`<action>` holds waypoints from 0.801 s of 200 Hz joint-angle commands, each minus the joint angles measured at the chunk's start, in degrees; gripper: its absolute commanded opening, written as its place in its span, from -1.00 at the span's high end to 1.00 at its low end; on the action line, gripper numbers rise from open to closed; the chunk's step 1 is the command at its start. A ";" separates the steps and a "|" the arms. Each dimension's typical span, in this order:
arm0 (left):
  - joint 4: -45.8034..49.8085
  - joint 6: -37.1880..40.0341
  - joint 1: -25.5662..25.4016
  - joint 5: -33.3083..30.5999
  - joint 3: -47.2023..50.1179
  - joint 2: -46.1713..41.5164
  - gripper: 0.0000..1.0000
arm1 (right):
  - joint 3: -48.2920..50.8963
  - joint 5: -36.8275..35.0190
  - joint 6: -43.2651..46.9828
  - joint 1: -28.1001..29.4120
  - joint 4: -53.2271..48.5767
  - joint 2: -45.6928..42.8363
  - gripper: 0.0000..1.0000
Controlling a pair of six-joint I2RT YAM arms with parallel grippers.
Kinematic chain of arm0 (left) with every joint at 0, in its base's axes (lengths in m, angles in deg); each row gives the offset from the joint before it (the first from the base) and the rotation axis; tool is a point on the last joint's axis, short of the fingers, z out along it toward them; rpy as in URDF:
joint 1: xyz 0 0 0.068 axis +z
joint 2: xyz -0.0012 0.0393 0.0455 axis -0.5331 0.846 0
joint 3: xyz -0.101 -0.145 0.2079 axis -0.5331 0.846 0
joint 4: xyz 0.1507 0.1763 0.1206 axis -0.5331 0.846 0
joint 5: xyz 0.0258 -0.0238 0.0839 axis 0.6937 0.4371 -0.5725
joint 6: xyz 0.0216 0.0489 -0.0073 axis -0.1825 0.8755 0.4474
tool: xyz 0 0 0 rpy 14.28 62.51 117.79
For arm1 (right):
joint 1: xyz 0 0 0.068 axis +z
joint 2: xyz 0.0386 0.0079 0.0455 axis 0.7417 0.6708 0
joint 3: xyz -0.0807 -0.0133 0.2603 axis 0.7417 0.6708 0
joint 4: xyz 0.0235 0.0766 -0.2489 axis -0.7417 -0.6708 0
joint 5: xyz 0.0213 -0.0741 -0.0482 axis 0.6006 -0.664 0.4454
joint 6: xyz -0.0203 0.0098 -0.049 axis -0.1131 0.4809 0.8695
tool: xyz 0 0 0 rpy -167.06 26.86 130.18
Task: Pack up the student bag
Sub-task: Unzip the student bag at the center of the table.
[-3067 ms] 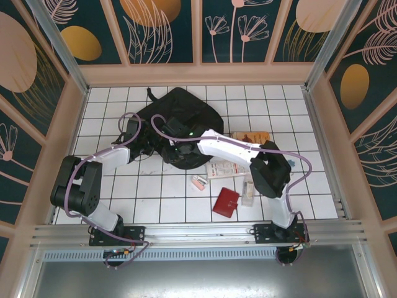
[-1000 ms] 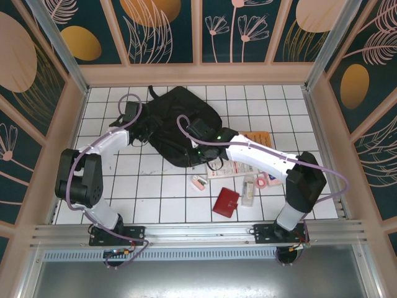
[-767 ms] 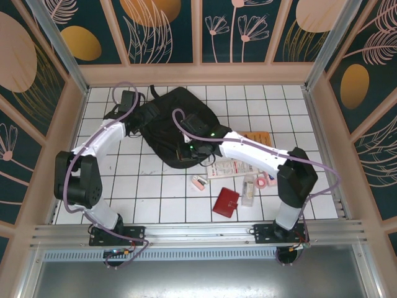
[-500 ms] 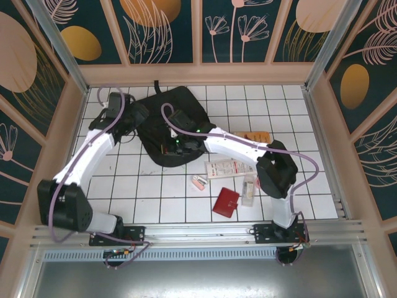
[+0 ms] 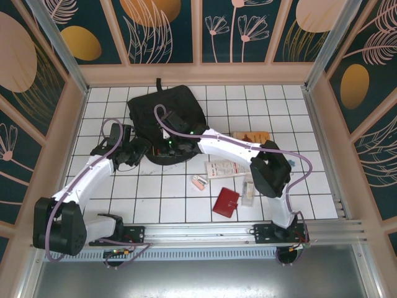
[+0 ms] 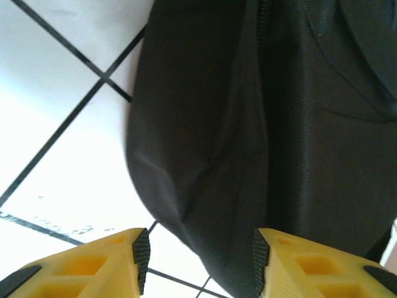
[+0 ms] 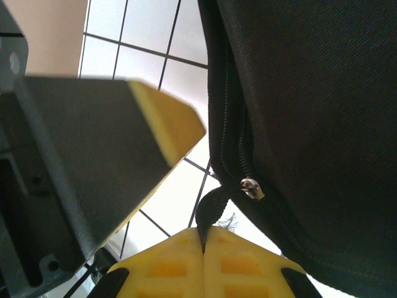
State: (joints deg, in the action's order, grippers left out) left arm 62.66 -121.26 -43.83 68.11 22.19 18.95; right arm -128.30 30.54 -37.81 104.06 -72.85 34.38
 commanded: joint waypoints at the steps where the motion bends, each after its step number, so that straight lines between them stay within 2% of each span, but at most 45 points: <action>1: -4.36 -1.10 0.19 1.85 -0.98 1.36 -0.02 | -2.47 0.26 -0.32 0.60 1.06 0.70 1.00; 40: -7.34 -1.41 0.19 2.91 0.13 2.41 0.02 | -3.13 0.19 -0.14 0.68 0.23 1.15 1.00; 77: -8.52 -0.80 0.20 3.06 2.78 3.25 0.26 | -3.39 -0.43 0.22 0.69 -0.48 1.29 1.00; 105: -9.12 0.18 0.21 2.47 3.96 4.23 0.31 | -2.85 -0.54 0.53 0.78 -0.82 1.09 1.00; 145: -7.97 2.01 0.19 -0.02 2.73 4.53 0.72 | -3.20 -2.05 3.06 1.61 -3.96 1.19 1.00; 160: -6.79 3.27 0.22 -1.66 1.62 4.43 0.97 | -4.27 -4.24 5.84 2.21 -7.46 1.63 1.00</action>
State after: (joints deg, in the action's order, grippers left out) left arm 53.51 -120.43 -43.83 69.75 25.41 22.82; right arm -129.59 29.36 -36.36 104.86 -75.49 35.01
